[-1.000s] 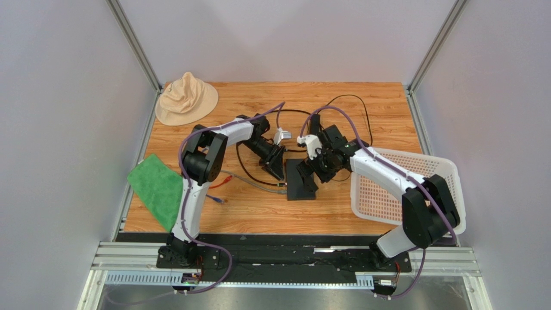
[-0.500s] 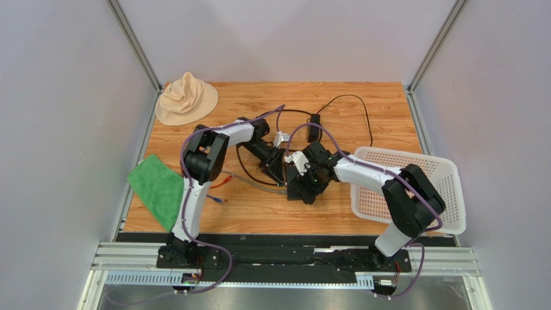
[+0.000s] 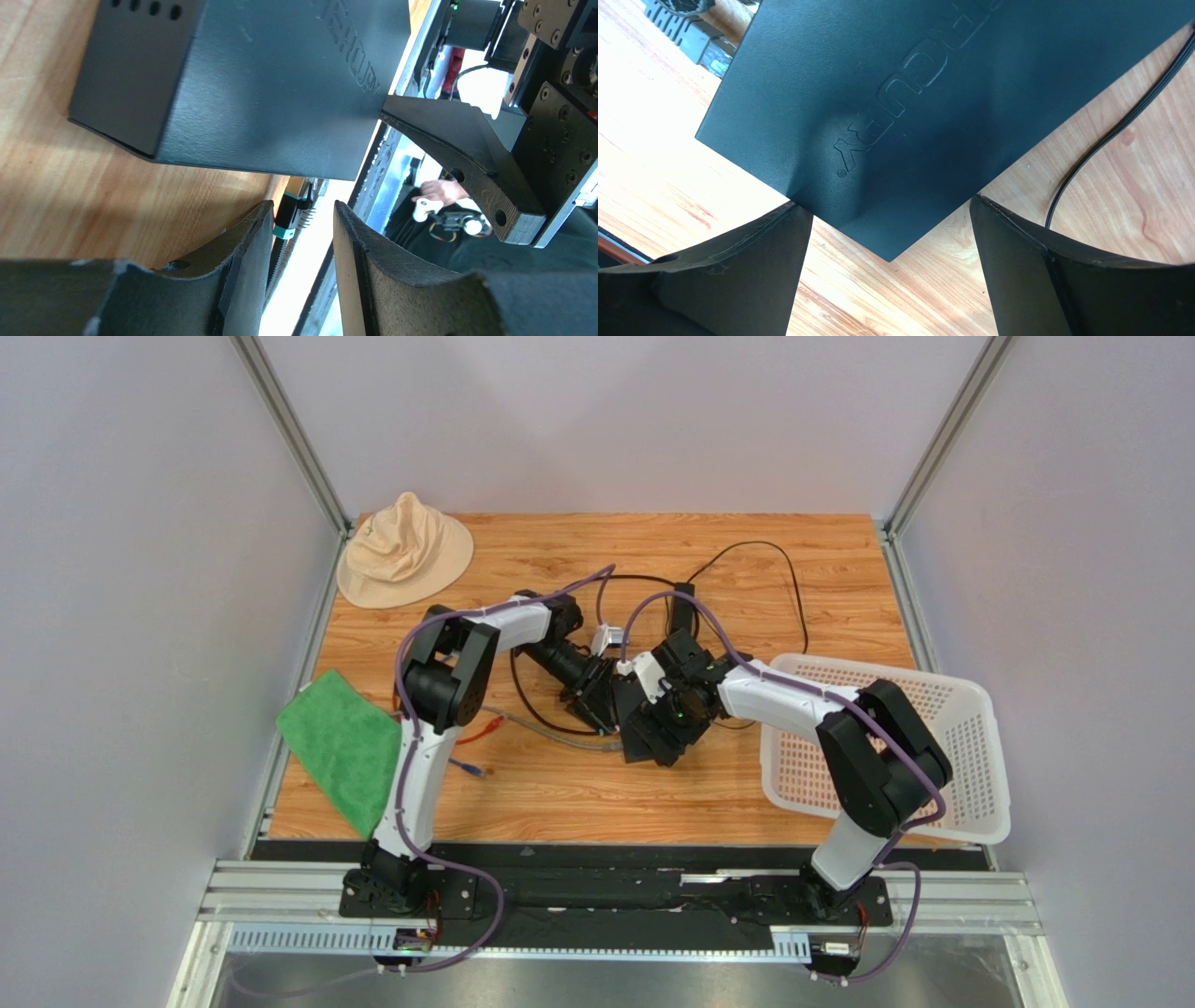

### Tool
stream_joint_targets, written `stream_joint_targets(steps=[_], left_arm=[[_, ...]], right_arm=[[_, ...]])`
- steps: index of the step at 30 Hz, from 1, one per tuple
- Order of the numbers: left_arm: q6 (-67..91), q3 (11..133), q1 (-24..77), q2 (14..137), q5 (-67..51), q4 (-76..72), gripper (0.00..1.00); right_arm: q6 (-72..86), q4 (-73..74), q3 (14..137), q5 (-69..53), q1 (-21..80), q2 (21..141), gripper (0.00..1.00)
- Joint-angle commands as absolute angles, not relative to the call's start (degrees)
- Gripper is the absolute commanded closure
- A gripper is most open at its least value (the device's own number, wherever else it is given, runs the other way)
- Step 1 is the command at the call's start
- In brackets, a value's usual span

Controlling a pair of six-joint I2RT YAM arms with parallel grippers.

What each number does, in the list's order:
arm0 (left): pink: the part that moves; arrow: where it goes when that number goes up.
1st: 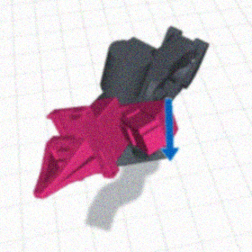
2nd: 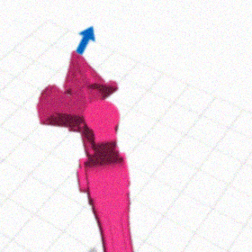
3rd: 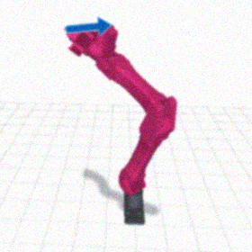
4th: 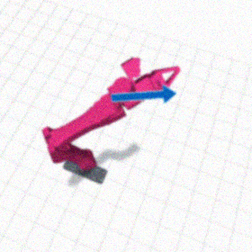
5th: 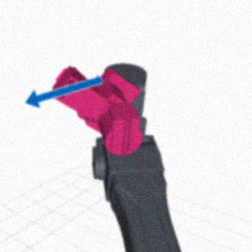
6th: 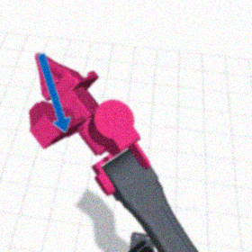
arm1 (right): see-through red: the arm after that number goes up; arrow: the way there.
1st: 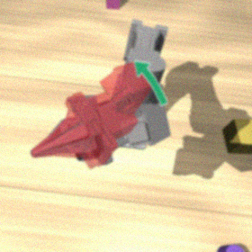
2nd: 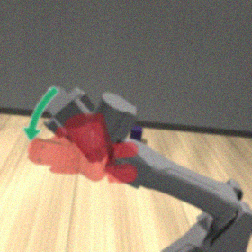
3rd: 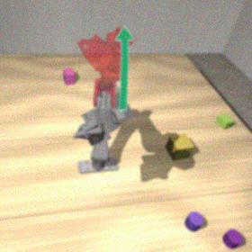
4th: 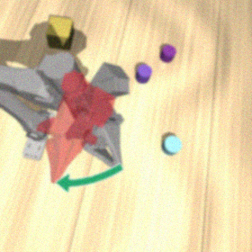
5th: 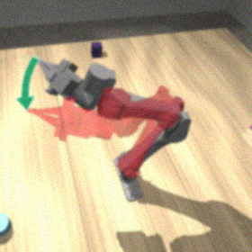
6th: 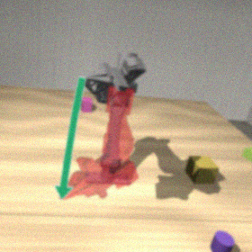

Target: Pull the plug from the switch port

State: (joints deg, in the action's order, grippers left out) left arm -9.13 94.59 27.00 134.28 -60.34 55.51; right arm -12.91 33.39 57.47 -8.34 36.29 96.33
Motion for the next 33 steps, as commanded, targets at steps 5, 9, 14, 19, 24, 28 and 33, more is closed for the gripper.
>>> stream_joint_targets(steps=[5, 9, 14, 19, 24, 28, 33], left_arm=[[-3.26, 92.55, 29.18, 136.84, -53.26, 49.05, 0.58], [1.22, 92.64, 29.71, 137.99, -53.7, 48.43, 0.6], [3.95, 93.25, 30.15, 138.78, -51.51, 48.43, 0.71], [4.48, 93.78, 30.15, 139.48, -51.33, 48.87, 0.92], [3.96, 94.04, 29.8, 139.83, -53.61, 49.3, 1.0], [3.17, 94.22, 29.09, 139.22, -52.56, 50.27, 1.0], [1.85, 94.83, 28.65, 139.92, -52.56, 50.97, 1.0]], right_arm=[[-6.68, 31.82, 60.91, -9.31, 35.95, 98.7, 0.13], [-5.19, 31.73, 62.4, -9.58, 35.95, 101.25, 0.15], [-2.12, 31.12, 62.67, -11.07, 35.95, 103.53, 0.18], [-1.41, 30.94, 62.49, -10.9, 35.95, 103.89, 0.18], [-4.12, 33.3, 63.1, -8.35, 35.6, 102.22, 0.12], [-9.13, 36.03, 64.07, -8.42, 29.74, 97.22, 0.07], [-10.02, 37.27, 71.18, -20.11, 22.59, 93.6, 0.1]])
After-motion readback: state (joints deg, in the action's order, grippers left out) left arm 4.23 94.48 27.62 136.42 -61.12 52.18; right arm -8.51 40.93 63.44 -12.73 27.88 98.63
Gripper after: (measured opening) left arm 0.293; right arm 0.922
